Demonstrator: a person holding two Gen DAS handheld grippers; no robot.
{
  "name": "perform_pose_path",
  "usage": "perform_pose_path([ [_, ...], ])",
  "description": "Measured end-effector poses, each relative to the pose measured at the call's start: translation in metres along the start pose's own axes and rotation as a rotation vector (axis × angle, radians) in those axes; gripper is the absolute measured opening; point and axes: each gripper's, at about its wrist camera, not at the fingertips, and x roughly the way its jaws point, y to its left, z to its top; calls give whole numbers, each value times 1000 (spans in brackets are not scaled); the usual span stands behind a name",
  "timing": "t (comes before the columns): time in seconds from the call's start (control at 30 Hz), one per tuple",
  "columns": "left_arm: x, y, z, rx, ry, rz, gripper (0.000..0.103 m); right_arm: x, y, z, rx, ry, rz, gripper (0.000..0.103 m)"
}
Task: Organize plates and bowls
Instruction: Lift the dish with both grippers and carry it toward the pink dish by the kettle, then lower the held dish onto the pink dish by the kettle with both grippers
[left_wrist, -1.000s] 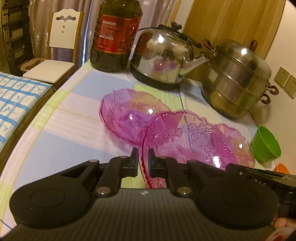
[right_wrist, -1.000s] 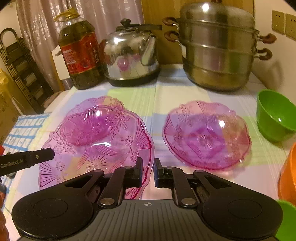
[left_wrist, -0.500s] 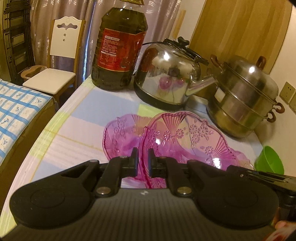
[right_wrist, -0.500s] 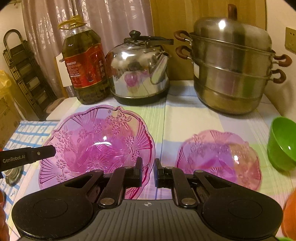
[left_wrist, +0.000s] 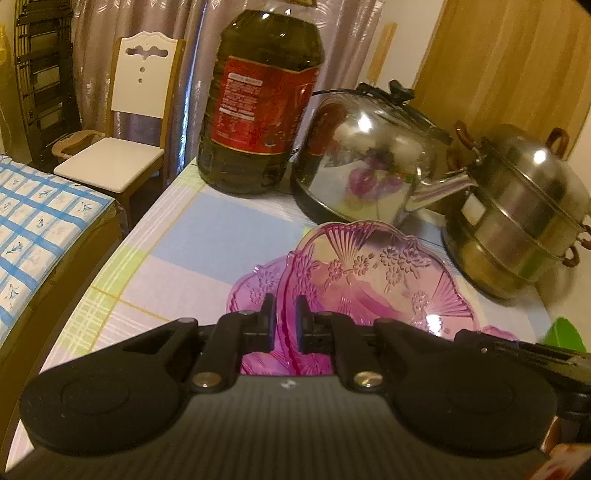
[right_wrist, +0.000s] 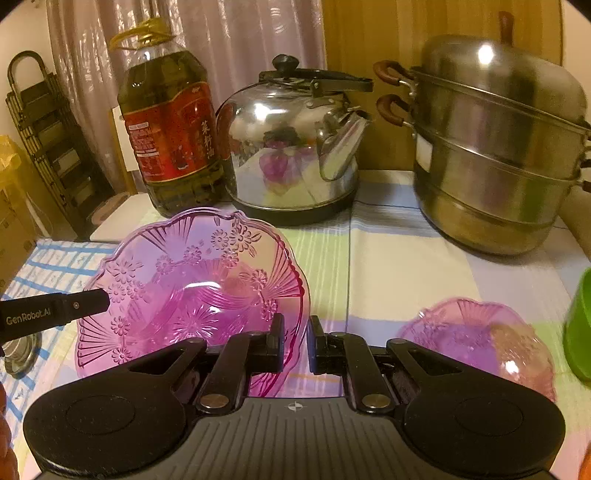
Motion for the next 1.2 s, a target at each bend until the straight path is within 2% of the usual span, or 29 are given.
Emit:
perform_pose_path([
  [0.57, 40, 15, -2, -9, 50, 52, 9, 47, 4, 2, -11, 46, 15, 12],
  [1.2, 52, 15, -7, 0, 63, 83, 9, 62, 6, 2, -23, 58, 14, 12],
])
